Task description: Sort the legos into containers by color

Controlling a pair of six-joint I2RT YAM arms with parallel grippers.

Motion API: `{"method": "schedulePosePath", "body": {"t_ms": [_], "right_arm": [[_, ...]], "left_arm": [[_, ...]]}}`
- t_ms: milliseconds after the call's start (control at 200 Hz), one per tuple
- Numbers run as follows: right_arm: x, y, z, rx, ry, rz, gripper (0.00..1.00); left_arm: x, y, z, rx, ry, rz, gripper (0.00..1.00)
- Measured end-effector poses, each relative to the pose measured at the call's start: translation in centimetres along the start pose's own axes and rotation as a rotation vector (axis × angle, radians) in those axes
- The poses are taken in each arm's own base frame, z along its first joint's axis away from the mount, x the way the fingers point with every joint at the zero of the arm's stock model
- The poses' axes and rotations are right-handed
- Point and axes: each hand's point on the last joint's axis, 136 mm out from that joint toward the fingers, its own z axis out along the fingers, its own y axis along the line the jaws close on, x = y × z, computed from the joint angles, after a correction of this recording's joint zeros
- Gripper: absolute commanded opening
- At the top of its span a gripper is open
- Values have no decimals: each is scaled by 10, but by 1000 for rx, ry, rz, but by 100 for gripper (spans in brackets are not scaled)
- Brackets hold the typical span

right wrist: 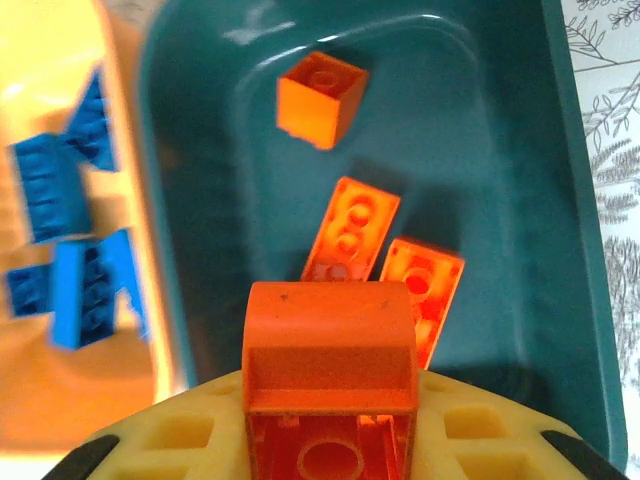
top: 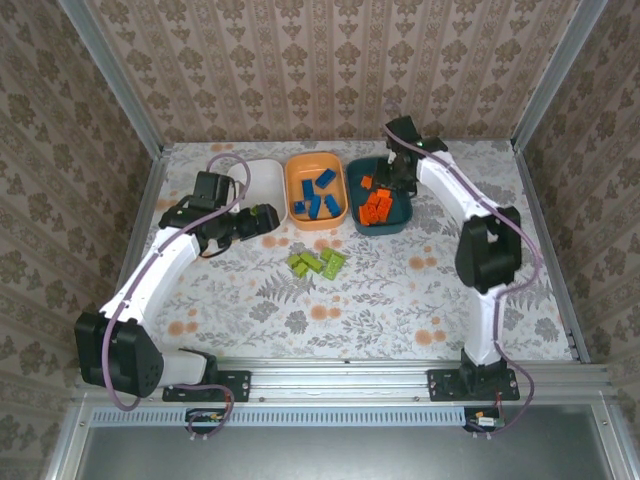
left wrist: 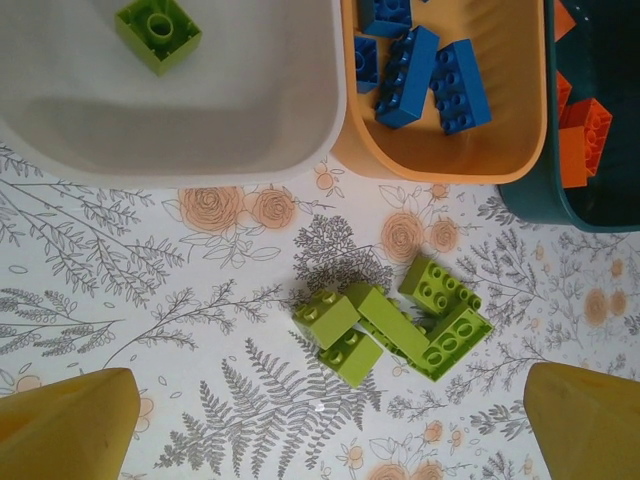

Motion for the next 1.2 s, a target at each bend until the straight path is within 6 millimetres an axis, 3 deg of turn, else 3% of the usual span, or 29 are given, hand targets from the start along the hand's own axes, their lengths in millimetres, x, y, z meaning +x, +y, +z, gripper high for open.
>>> {"method": "schedulePosePath", "body": {"t_ms": [95, 205, 400, 480, 500, 520, 530, 690, 785, 855, 1100, 1200], "right_arm": [[5, -11, 36, 39, 80, -23, 25], [27, -21, 61, 71, 174, -47, 29], [32, -20, 59, 72, 199, -68, 43], [32, -21, 59, 72, 202, -77, 60], [32, -21, 59, 73, 201, -71, 72], [32, -21, 59, 73, 202, -81, 94], [32, -21, 59, 73, 202, -77, 98], [28, -20, 52, 72, 166, -103, 100], [22, -18, 33, 63, 103, -117, 100], [13, -15, 8, 51, 11, -126, 100], [-22, -7, -135, -23, -526, -113, 100], [-33, -12, -164, -60, -621, -43, 100]], "left_arm": [[2, 3, -5, -16, -4, -1, 100], [3, 3, -16, -25, -25, 2, 100], [0, 1, -33, -21, -79, 1, 100], [2, 3, -33, -26, -79, -10, 100], [2, 3, -33, -27, -77, -11, 100], [3, 4, -33, -28, -76, -13, 100], [3, 4, -32, -30, -75, -13, 100], [6, 3, -31, -31, -70, -11, 100], [6, 3, -30, -32, -67, -11, 100], [6, 3, -28, -35, -62, -12, 100], [5, 6, -15, -47, -37, -17, 100], [6, 7, -9, -52, -22, -16, 100]]}}
